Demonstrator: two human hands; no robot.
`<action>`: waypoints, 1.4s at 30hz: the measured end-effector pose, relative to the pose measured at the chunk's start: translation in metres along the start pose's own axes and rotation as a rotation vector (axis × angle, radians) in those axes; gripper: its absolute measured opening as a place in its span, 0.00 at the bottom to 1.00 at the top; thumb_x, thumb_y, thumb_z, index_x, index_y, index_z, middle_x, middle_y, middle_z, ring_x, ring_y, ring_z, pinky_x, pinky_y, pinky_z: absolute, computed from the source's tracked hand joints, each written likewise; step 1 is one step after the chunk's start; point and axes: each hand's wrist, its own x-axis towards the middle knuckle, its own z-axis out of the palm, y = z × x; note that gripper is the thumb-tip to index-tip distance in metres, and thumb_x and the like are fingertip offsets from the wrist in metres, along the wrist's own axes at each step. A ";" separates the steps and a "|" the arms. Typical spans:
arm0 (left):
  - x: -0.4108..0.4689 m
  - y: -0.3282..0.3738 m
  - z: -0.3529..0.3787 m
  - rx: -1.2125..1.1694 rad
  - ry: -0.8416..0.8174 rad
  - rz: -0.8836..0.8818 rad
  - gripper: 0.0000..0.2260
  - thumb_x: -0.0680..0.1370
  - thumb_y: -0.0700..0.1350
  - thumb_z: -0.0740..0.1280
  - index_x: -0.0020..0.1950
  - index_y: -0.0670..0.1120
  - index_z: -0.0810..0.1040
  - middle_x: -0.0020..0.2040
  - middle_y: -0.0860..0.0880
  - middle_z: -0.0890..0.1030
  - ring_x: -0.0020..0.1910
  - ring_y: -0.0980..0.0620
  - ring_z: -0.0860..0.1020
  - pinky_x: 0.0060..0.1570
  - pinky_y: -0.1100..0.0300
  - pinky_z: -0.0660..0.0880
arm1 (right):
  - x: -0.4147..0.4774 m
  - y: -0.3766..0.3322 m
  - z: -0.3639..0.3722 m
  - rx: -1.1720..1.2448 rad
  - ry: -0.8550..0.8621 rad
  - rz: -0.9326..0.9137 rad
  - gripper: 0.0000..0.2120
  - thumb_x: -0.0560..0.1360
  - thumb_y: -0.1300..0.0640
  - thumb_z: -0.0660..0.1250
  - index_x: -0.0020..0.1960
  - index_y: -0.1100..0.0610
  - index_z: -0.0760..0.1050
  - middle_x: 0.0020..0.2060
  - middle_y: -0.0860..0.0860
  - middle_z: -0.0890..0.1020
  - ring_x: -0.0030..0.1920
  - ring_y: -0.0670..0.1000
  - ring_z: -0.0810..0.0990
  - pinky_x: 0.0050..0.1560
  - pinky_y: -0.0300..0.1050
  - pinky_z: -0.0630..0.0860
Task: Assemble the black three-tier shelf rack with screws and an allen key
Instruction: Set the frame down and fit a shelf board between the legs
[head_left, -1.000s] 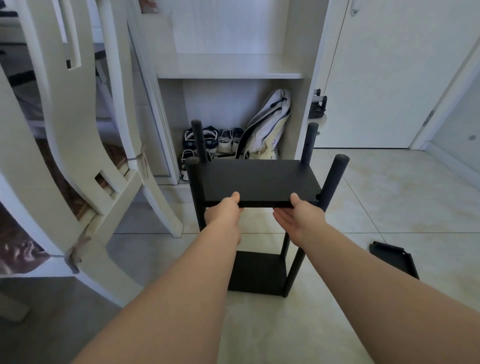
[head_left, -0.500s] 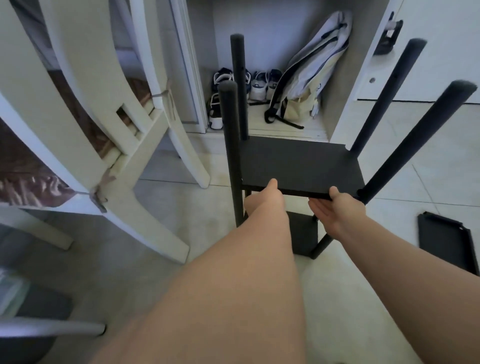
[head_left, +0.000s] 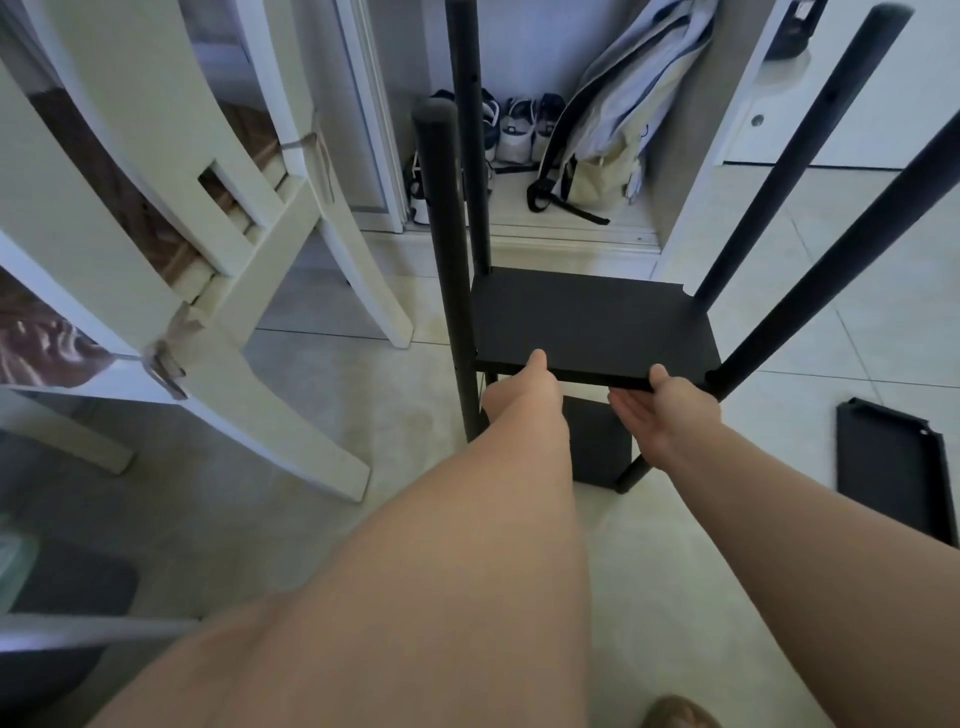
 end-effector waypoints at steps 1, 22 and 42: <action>0.001 -0.001 -0.001 -0.010 0.035 -0.001 0.32 0.71 0.59 0.75 0.68 0.44 0.71 0.51 0.46 0.78 0.44 0.47 0.78 0.39 0.56 0.73 | 0.000 0.000 0.000 -0.001 -0.002 0.001 0.11 0.83 0.61 0.65 0.63 0.64 0.72 0.46 0.61 0.85 0.44 0.56 0.87 0.46 0.50 0.85; 0.067 0.034 -0.032 0.208 -0.033 0.639 0.17 0.80 0.51 0.68 0.67 0.51 0.72 0.53 0.56 0.73 0.52 0.55 0.70 0.53 0.58 0.70 | 0.001 -0.008 0.003 -0.027 0.002 0.059 0.07 0.83 0.60 0.65 0.59 0.61 0.72 0.47 0.60 0.85 0.46 0.56 0.86 0.48 0.51 0.84; -0.032 0.083 0.037 0.501 0.035 0.960 0.03 0.80 0.45 0.65 0.53 0.50 0.73 0.45 0.48 0.78 0.46 0.45 0.78 0.49 0.50 0.78 | -0.086 -0.136 -0.031 -1.192 -0.257 -0.893 0.16 0.84 0.49 0.61 0.70 0.49 0.73 0.57 0.41 0.78 0.55 0.43 0.78 0.43 0.27 0.73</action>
